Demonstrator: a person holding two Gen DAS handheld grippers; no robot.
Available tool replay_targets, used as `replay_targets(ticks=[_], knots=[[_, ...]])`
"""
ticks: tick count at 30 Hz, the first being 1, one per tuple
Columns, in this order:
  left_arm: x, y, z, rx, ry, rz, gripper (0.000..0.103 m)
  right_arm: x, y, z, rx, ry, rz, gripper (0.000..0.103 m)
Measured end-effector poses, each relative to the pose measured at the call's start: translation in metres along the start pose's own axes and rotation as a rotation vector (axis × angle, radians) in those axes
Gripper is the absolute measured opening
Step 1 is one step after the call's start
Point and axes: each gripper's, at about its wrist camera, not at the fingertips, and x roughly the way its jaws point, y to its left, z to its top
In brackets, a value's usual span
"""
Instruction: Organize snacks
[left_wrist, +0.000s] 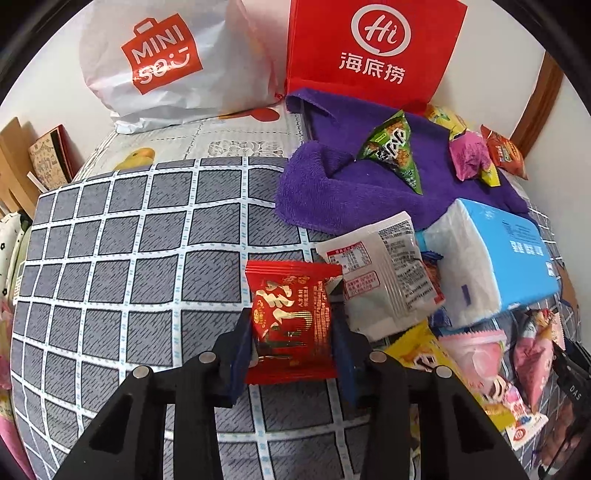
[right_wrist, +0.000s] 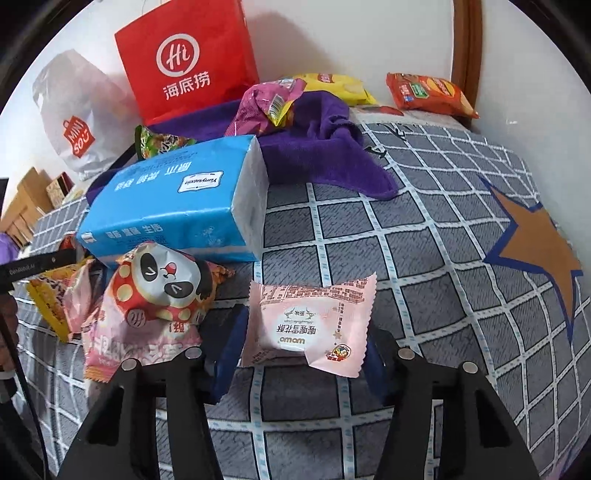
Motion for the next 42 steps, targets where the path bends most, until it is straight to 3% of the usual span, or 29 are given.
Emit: replay_targets(ticks=[7,17,27,34,38,42], knots=[[-0.024,0.003,-0.006,-0.008,-0.026,-0.004,0.038,-0.022,-0.004,-0.005,0.020,-0.024,0.025,0.053],[-0.053,-0.008,-0.005,-0.018,-0.040,-0.083,0.038,-0.063,0.007,0.013,-0.020,-0.115,0.043,0.053],[-0.070,-0.048,0.005,0.053,-0.055,-0.156,0.038,-0.071,0.020,0.040,-0.053,-0.159,0.076,0.053],[-0.079,-0.075,0.010,0.140,0.014,-0.208,0.038,-0.080,0.024,0.056,-0.083,-0.164,0.102,0.053],[-0.088,-0.083,0.013,0.183,-0.034,-0.180,0.038,-0.090,0.024,0.060,-0.080,-0.197,0.104,0.053],[-0.089,-0.083,0.019,0.169,-0.054,-0.205,0.038,-0.092,0.029,0.069,-0.083,-0.192,0.122,0.053]])
